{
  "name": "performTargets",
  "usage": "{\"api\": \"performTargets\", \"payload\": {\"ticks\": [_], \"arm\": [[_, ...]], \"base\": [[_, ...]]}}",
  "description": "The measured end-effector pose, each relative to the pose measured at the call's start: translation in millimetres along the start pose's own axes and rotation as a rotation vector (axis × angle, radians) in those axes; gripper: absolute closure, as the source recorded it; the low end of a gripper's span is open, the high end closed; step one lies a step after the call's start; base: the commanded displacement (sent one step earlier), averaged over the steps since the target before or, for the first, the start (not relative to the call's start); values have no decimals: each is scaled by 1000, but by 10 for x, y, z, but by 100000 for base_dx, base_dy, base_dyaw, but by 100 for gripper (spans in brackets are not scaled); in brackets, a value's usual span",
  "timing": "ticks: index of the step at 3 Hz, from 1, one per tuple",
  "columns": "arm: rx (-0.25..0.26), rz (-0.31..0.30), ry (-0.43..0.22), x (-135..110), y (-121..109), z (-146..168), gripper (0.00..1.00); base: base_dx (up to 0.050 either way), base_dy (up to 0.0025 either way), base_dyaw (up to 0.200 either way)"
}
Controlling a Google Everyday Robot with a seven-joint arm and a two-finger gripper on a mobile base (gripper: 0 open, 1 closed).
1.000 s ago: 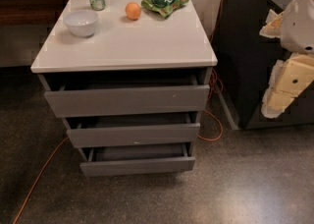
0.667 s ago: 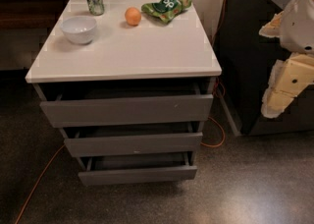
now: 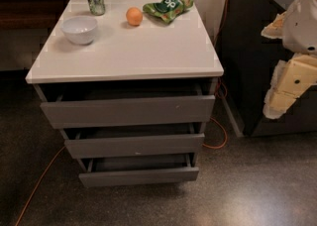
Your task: Place orange into top drawer
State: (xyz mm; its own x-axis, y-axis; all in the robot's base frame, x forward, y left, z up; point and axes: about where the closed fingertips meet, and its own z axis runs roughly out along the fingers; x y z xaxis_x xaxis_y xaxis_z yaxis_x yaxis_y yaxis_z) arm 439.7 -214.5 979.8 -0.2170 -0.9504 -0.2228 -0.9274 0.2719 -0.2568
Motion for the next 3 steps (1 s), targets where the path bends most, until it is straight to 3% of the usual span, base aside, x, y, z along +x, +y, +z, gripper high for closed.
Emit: {"api": "performTargets", "payload": {"ticks": [2,3], "arm": [[-34,-108,-115,-224,122,719,0],[-36,-190,-189,-409,249,1185,0]], "base": [[0,0,0],[0,0,0]]}}
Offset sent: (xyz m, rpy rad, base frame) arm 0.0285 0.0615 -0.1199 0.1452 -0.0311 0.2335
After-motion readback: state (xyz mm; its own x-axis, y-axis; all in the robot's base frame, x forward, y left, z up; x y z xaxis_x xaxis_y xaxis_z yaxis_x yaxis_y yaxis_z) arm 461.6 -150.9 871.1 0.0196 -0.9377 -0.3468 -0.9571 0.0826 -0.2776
